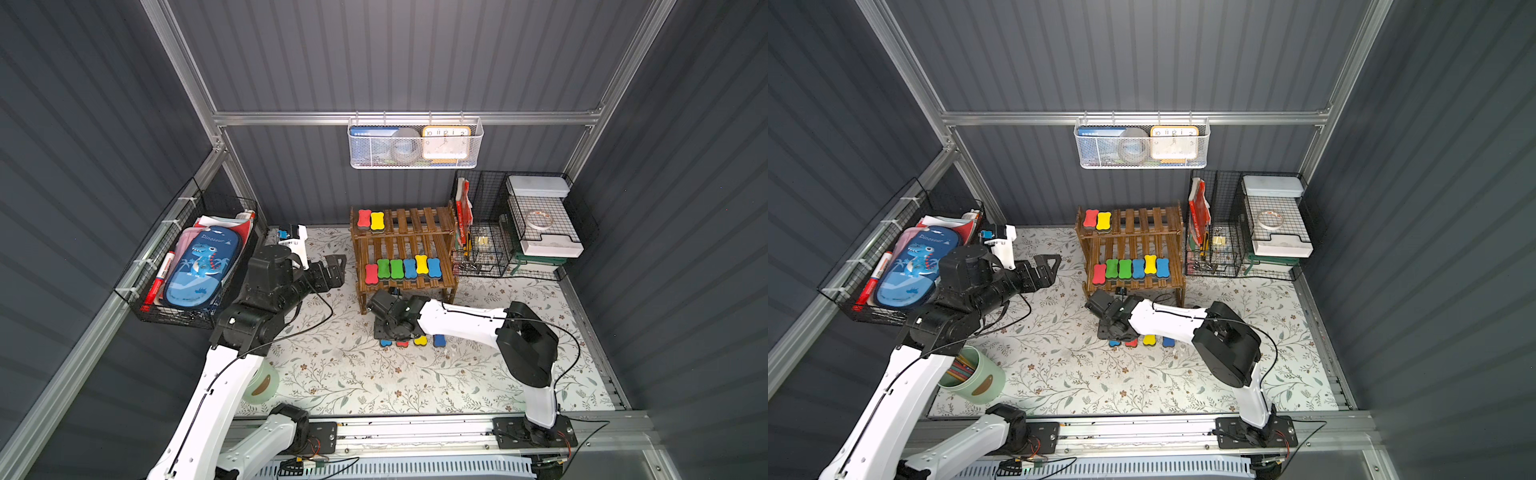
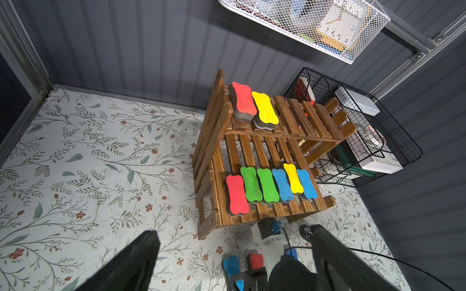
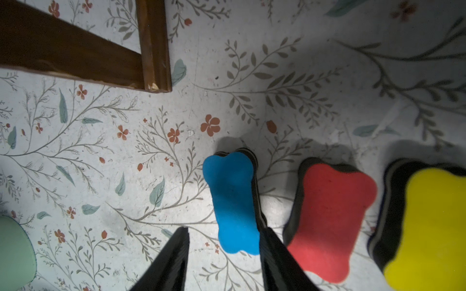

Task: Remove the whiteboard erasers from the shelf
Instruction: Place the whiteboard eraser at the center of the board.

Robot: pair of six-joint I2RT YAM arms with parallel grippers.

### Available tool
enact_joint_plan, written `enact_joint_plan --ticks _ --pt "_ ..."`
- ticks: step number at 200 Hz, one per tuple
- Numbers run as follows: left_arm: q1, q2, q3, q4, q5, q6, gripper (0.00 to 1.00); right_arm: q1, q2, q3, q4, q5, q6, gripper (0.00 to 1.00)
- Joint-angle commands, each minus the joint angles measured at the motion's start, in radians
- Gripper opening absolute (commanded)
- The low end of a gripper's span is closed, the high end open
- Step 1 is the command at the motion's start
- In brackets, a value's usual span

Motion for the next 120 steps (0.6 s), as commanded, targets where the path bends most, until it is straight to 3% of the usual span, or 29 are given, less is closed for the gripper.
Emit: enact_joint_plan --ticks 1,56,77,120 --pt "0.0 0.002 0.024 -0.021 0.028 0.006 0.99 0.015 -0.07 -0.019 0.019 0.036 -0.045 0.47" --pt "0.0 0.037 0.054 -0.035 0.065 0.04 0.99 0.031 -0.295 -0.056 0.009 0.068 -0.244 0.41" --pt "-0.001 0.074 0.084 -0.024 0.081 0.055 0.97 0.021 -0.423 -0.085 -0.002 0.134 -0.32 0.39" --pt "-0.001 0.163 0.134 -0.012 0.137 0.06 0.9 -0.147 -0.62 -0.1 -0.04 0.13 -0.373 0.31"
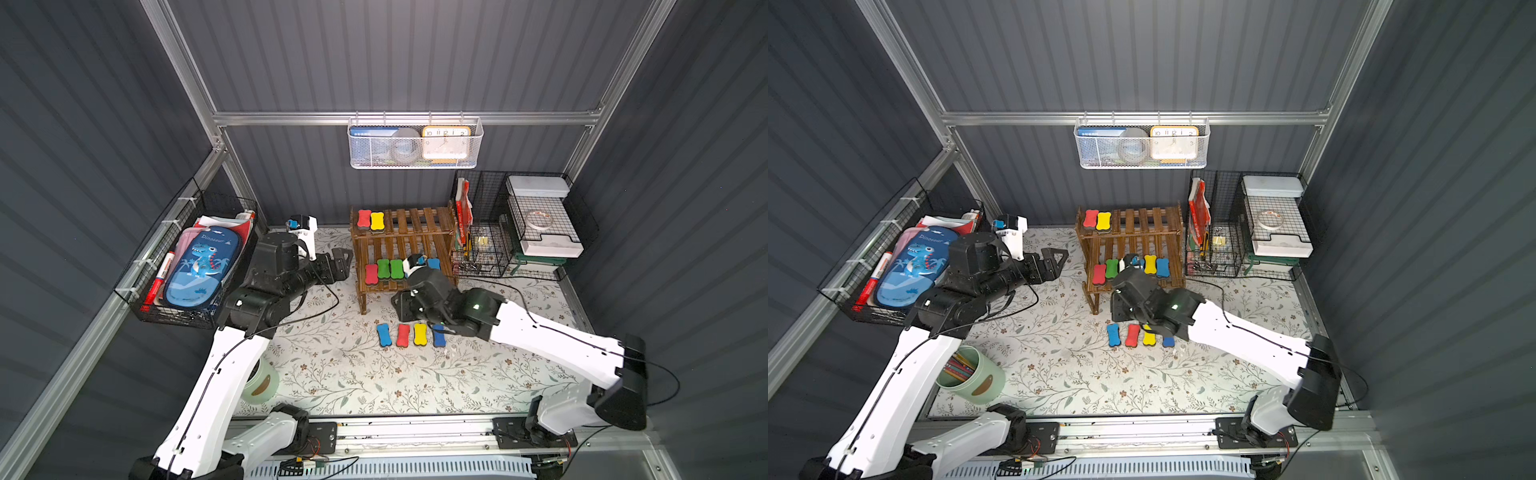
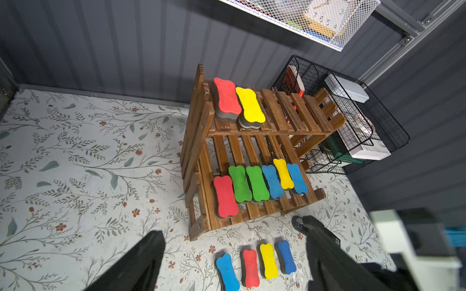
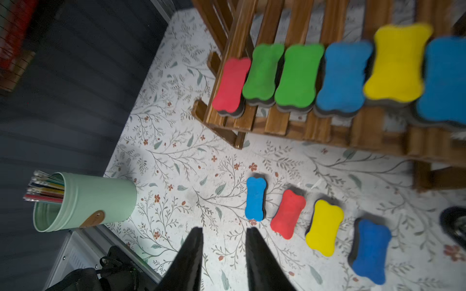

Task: Remove the whiteboard erasers from the shelf
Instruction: Place the whiteboard eraser at the center of the board, then move the shelf to the center of the board.

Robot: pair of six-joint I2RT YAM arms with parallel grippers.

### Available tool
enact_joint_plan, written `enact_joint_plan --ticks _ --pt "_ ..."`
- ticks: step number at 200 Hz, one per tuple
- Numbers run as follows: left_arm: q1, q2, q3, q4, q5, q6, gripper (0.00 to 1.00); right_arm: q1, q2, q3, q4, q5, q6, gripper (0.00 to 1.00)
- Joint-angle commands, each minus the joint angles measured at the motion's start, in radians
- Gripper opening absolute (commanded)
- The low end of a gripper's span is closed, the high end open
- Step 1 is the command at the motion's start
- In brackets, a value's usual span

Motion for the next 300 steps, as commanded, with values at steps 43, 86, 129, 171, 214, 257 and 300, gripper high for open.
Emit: enact_joint_plan --ticks 43,86,129,171,214,257,300 --pt "-0.001 0.078 0.081 0.017 0.029 0.036 0.93 -0.373 -0.122 0.003 -0.062 -0.008 -0.095 0.3" --pt "-0.001 0.137 0.119 0.029 0.061 0.049 0.95 -0.576 0.005 0.073 -0.03 -0.097 -0.085 0.27" --pt "-0.004 0.21 0.167 0.034 0.074 0.056 0.92 -0.654 0.192 0.207 -0.011 -0.141 -0.101 0.2" --pt "-0.017 0.276 0.213 0.042 0.063 0.057 0.9 -0.665 0.208 0.119 0.039 -0.142 -0.076 0.17" --pt "-0.041 0.332 0.287 0.032 0.018 0.074 0.89 -0.672 0.15 -0.071 0.033 -0.226 0.01 0.14" --pt "-0.09 0.394 0.336 0.018 -0.057 0.094 0.88 -0.665 0.09 -0.243 0.117 -0.327 0.058 0.1" --pt "-0.112 0.463 0.395 -0.006 -0.09 0.124 0.88 -0.622 0.079 -0.272 0.168 -0.373 0.067 0.07"
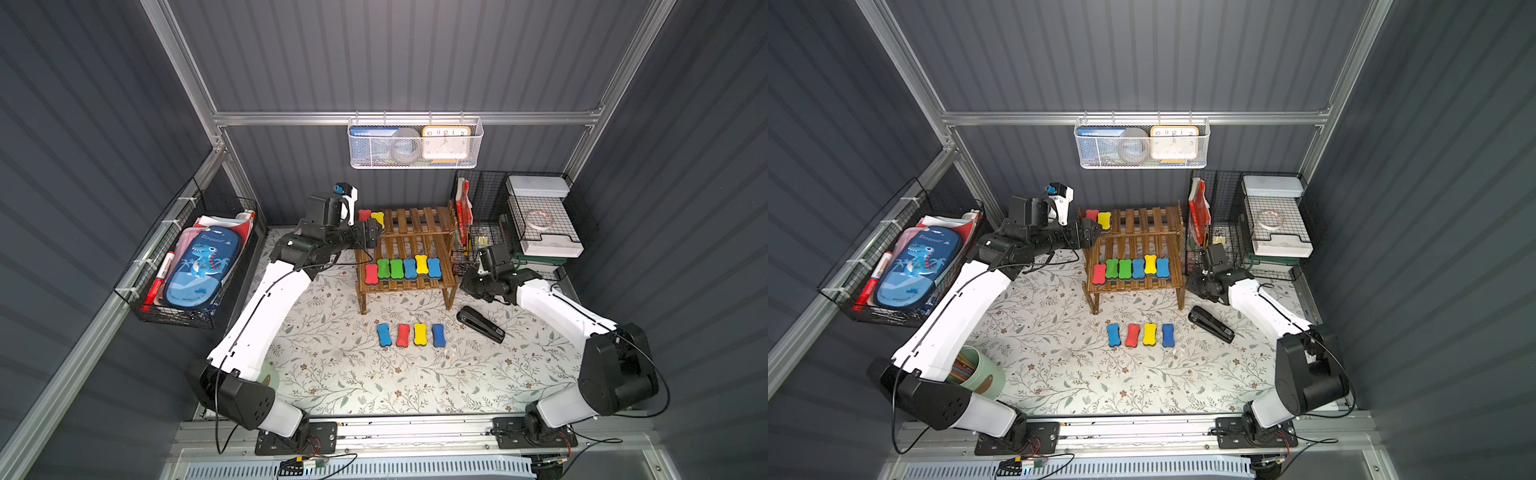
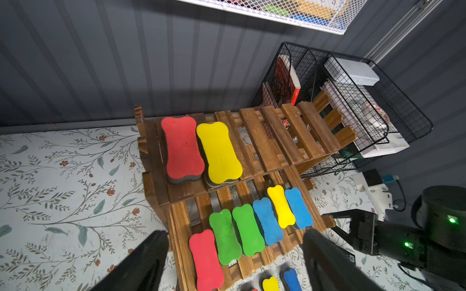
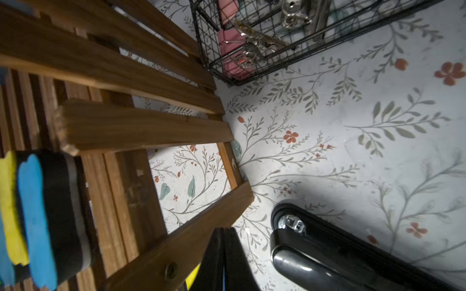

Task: Remove the whiteboard erasers from the shelf
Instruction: Move the shelf to the center of the board.

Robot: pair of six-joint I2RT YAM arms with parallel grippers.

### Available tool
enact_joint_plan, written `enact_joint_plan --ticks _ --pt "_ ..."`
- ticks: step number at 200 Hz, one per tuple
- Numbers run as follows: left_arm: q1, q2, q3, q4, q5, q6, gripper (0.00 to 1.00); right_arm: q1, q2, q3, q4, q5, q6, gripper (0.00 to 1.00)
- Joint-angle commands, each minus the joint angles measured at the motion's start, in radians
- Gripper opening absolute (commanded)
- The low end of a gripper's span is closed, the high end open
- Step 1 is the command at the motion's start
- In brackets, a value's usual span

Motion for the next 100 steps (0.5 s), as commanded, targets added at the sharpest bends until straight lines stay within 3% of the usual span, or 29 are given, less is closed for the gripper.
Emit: enact_joint_plan --ticks 1,58,100 --pt "-0.01 0.039 0.055 -0.025 -0.037 0.045 0.88 0.027 -0.015 0.01 0.057 -0.046 0.014 0.07" --pt "-0.083 0.138 0.158 -0.053 -0.175 0.097 0.85 0.074 0.014 0.015 0.09 -0.059 -0.004 0.06" --pt "-0.1 0.277 0.351 -0.188 -0.245 0.147 0.75 0.079 0.01 0.009 0.086 -0.048 -0.014 0.06"
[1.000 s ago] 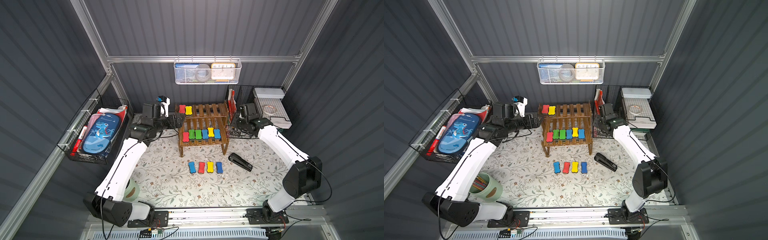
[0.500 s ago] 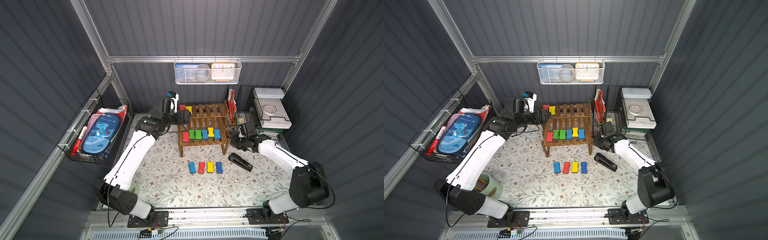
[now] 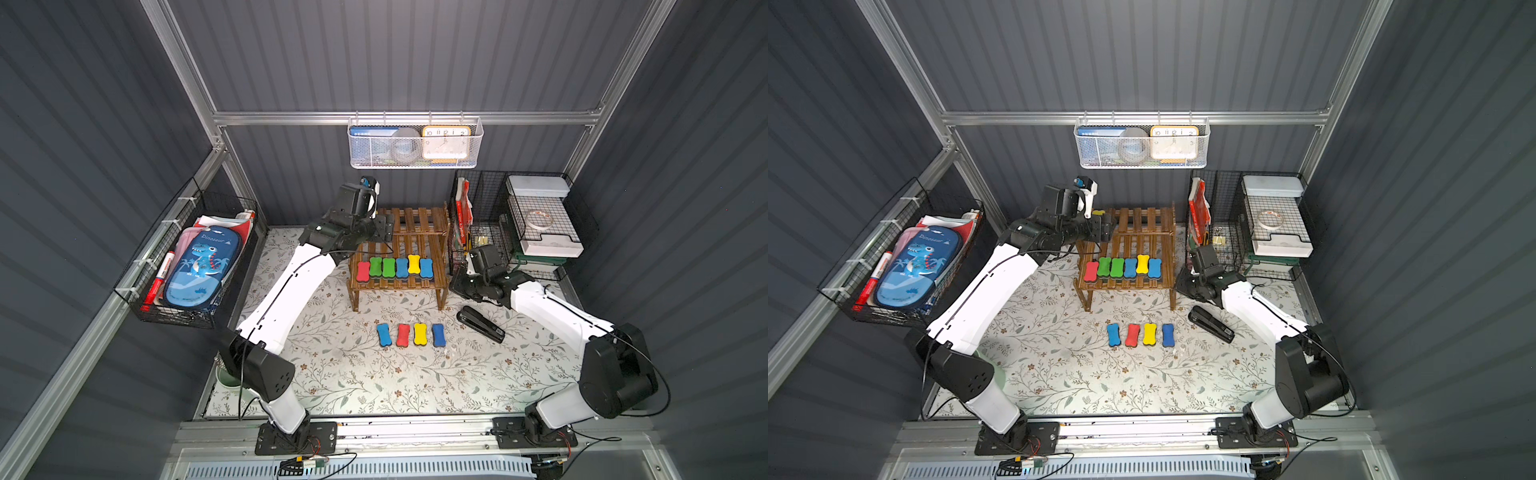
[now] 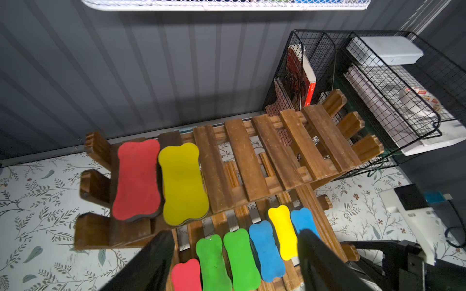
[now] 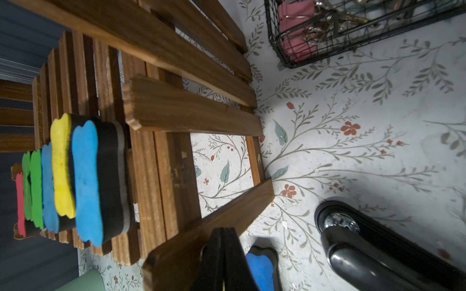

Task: Remove the whiteboard erasers from the shelf
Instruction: Move the shelf to the center of the board.

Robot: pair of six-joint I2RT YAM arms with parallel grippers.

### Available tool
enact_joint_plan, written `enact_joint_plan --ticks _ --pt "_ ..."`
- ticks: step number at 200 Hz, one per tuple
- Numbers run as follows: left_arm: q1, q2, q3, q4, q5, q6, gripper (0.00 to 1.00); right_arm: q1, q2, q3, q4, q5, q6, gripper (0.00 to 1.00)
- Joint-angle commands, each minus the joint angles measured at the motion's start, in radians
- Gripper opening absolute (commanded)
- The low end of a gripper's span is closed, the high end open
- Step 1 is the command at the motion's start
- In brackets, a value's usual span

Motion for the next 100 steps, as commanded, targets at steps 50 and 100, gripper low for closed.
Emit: enact_joint_plan --ticks 50,100 --pt "0.004 0.361 0.607 -0.46 -0.093 0.103 0.62 0.007 0.006 -0.003 0.033 -0.017 -0.015 0.06" --pt "0.027 0.333 0.52 -0.438 -0.106 0.037 0.61 0.007 0.004 -0.004 0.028 -0.003 -0.019 0.06"
